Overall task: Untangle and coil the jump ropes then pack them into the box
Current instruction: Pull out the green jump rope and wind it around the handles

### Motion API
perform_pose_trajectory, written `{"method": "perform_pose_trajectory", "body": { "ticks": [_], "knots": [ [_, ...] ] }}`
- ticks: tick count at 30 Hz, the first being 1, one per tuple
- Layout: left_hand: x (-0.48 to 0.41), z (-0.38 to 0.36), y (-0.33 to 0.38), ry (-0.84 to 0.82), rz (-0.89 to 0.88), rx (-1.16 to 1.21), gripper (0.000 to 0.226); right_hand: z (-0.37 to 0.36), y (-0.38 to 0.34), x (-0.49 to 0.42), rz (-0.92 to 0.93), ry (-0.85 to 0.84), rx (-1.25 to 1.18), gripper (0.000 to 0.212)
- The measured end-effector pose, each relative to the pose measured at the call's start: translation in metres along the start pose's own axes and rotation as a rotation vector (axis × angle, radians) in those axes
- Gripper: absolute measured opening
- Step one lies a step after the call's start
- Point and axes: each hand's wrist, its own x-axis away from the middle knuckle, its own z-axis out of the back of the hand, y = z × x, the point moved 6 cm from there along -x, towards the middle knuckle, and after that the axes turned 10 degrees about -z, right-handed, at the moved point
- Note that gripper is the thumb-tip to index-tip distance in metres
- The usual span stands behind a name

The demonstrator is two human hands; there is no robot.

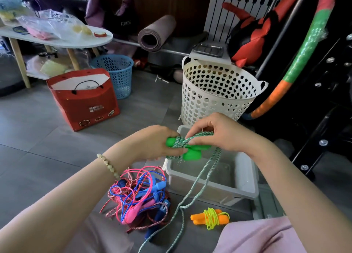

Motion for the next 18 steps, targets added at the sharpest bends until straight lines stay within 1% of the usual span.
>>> {"method": "perform_pose_trajectory", "body": {
  "ticks": [2,4,5,6,9,10,14,16,18],
  "knots": [
    [0.000,0.004,-0.005,0.013,0.007,-0.046,0.040,0.002,0.001,0.003,-0.027,0.014,0.086,0.004],
    [-0.001,0.003,-0.006,0.002,0.001,-0.103,0.041,-0.001,0.000,0.004,-0.040,0.051,0.239,0.005],
    [-0.002,0.001,-0.006,-0.009,0.002,-0.127,0.042,-0.004,0.000,0.004,-0.053,0.057,0.270,0.006],
    [-0.002,-0.001,-0.007,-0.020,0.007,-0.143,0.042,-0.008,0.000,0.005,-0.076,0.033,0.208,0.006],
    [-0.002,0.003,-0.011,-0.014,0.030,-0.163,0.039,-0.014,0.003,0.011,-0.158,-0.115,-0.174,0.013],
    [-0.002,0.005,-0.013,-0.002,0.031,-0.171,0.039,-0.013,0.003,0.012,-0.166,-0.136,-0.230,0.014],
    [-0.002,0.004,-0.004,-0.019,-0.004,-0.207,0.038,-0.013,0.002,0.009,-0.205,-0.143,-0.333,0.012],
    [0.000,0.000,0.008,-0.035,-0.059,-0.238,0.035,-0.013,-0.001,0.007,-0.191,-0.162,-0.326,0.012],
    [0.004,0.000,0.022,0.007,-0.150,-0.249,0.038,-0.012,-0.003,0.008,-0.146,-0.234,-0.364,0.011]
  ]
}}
